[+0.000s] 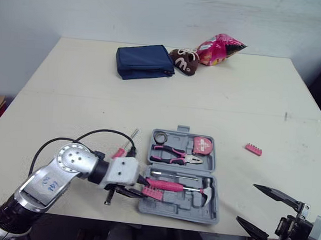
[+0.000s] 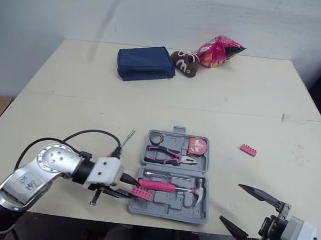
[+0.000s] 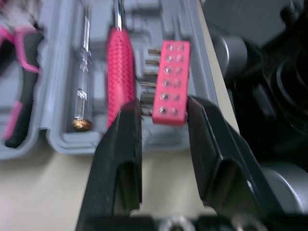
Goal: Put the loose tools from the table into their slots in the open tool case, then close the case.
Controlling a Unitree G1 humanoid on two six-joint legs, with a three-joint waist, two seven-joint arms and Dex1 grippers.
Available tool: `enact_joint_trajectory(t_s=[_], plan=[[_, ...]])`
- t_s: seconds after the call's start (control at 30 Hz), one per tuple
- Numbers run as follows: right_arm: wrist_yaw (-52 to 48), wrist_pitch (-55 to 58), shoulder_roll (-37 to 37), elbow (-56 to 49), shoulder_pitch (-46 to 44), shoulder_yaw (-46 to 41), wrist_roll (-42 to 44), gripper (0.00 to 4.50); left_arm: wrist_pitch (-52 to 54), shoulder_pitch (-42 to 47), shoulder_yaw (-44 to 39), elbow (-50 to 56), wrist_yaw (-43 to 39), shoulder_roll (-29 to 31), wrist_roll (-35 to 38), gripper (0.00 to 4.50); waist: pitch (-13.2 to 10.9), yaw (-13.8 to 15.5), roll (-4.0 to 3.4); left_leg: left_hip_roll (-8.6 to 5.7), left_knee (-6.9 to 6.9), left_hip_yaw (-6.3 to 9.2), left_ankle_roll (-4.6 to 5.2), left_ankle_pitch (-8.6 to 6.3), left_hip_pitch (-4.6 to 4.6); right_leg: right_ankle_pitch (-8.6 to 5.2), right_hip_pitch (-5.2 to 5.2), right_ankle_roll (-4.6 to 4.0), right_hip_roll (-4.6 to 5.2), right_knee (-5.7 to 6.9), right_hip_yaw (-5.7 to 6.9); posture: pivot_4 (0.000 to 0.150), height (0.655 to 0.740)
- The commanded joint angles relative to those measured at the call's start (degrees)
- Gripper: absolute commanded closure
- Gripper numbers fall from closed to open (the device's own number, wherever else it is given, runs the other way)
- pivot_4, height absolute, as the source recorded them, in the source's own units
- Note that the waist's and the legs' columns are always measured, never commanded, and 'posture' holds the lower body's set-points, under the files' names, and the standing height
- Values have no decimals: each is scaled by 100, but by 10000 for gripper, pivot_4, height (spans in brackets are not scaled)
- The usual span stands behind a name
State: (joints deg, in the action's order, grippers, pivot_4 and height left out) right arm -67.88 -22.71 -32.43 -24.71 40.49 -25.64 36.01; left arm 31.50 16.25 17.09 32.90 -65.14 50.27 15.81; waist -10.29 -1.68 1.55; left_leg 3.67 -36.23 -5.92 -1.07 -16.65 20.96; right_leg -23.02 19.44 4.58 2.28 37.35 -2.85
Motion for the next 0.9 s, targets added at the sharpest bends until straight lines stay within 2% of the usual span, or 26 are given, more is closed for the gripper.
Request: enact_joint_trajectory(t_s=[0.03,0.13,0.6,0.67,0.9], plan=[[39,3,4,-276,216,-299,181,0,902,173,354,547,312,125,-211,38251,-1,6,-1,0,-1,2,-1,1,0,0,0,0,0,0,0,1500,7400],[83,47,12,-378,305,-377,193,0,1121,275,571,752,358,252,-368,38251,-4,-5,-5,0,0,0,-3,1,1,0,1,0,0,-1,-3,1500,7400],[389,272,36,-739,345,-355,136,0,1888,594,1151,1002,955,60,-731,38251,-6,12,-7,-2,-2,3,-4,5,1,0,0,0,1,0,-3,1500,7400],[423,294,34,-766,329,-350,129,0,1991,665,1318,987,1090,109,-967,38251,-6,13,-7,-2,-4,3,-4,5,1,0,-2,0,1,1,-3,1500,7400],[528,418,3,-893,305,-364,139,0,2326,729,1391,1190,1304,137,-1069,38251,-6,19,-7,-4,-5,6,0,6,0,1,-12,1,2,1,-4,1500,7400]])
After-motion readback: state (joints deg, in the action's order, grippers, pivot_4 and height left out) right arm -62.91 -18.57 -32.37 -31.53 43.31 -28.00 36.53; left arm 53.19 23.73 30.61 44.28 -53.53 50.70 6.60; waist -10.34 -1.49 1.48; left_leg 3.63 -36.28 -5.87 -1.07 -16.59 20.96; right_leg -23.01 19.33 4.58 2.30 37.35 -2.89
